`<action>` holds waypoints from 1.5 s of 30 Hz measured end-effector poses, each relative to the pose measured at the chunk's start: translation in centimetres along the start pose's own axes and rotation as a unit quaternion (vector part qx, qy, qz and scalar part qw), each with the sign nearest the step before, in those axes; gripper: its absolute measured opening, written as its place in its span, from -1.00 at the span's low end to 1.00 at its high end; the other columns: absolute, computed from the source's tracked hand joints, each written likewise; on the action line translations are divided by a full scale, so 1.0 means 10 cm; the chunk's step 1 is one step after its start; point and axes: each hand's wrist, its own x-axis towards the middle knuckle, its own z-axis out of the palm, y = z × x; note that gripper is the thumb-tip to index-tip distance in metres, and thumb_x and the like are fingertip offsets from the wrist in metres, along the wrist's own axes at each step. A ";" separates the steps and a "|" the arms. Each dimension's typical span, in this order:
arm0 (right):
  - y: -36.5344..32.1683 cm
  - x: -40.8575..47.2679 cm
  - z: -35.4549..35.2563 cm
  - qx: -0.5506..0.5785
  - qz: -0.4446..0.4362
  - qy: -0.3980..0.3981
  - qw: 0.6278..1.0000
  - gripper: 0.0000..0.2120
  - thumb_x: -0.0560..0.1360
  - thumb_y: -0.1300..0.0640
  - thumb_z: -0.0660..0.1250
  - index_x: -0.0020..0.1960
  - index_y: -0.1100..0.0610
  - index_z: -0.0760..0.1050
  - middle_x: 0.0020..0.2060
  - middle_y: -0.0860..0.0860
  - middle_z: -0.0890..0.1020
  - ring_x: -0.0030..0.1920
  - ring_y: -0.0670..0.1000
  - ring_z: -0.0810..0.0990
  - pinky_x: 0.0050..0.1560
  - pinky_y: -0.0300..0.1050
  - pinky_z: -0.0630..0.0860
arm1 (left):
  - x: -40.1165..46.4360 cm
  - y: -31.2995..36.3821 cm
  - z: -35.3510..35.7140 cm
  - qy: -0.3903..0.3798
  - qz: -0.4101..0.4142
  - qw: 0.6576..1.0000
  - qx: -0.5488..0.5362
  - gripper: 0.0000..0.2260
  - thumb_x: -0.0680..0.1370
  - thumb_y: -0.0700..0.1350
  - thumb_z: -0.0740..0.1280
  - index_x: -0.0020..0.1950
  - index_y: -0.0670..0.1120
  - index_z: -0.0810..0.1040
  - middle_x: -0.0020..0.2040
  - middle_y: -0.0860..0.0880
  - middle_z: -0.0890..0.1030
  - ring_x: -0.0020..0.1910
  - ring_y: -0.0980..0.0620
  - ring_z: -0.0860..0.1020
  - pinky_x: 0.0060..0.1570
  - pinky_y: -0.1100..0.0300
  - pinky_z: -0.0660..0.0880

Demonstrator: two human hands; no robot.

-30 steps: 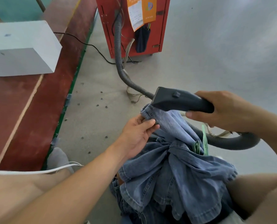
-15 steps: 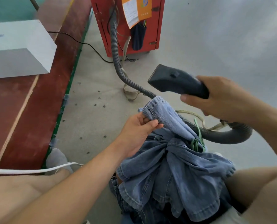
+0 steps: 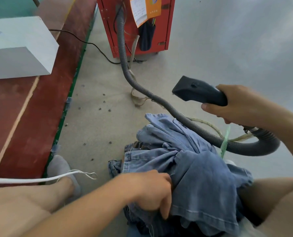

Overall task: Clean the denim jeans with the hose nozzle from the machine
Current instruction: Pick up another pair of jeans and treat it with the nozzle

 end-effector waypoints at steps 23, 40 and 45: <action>0.04 0.18 0.02 -0.024 0.012 0.012 1.000 -0.75 0.54 -0.20 0.39 -0.11 -0.05 0.45 -0.35 -0.05 0.61 -0.37 -0.04 0.62 -0.34 -0.08 0.51 | 1.29 -0.83 -0.59 0.495 -0.232 0.811 -0.208 -0.67 0.63 0.20 0.24 0.04 -0.04 0.60 0.02 -0.07 0.67 0.09 -0.11 0.60 0.12 -0.07 0.53; 0.40 0.13 -0.41 0.058 0.058 0.083 0.993 -0.80 0.54 -0.15 0.39 -0.09 -0.05 0.48 -0.45 -0.04 0.67 -0.55 -0.04 0.62 -0.50 -0.02 0.57 | 0.75 -0.28 -0.34 0.370 0.072 0.489 -0.787 -0.55 0.38 -0.45 0.34 0.24 -0.17 0.48 0.07 -0.20 0.62 0.05 -0.14 0.61 0.04 -0.01 0.56; 0.36 -0.14 -0.50 0.073 0.021 -0.008 0.997 -0.82 0.50 -0.16 0.42 -0.04 -0.13 0.47 -0.40 -0.03 0.69 -0.49 0.00 0.64 -0.43 -0.02 0.60 | 0.45 -0.04 -0.28 0.375 0.048 0.710 -0.594 -0.77 0.55 -0.05 0.49 0.20 0.01 0.64 0.15 -0.06 0.70 0.20 0.01 0.64 0.16 0.08 0.59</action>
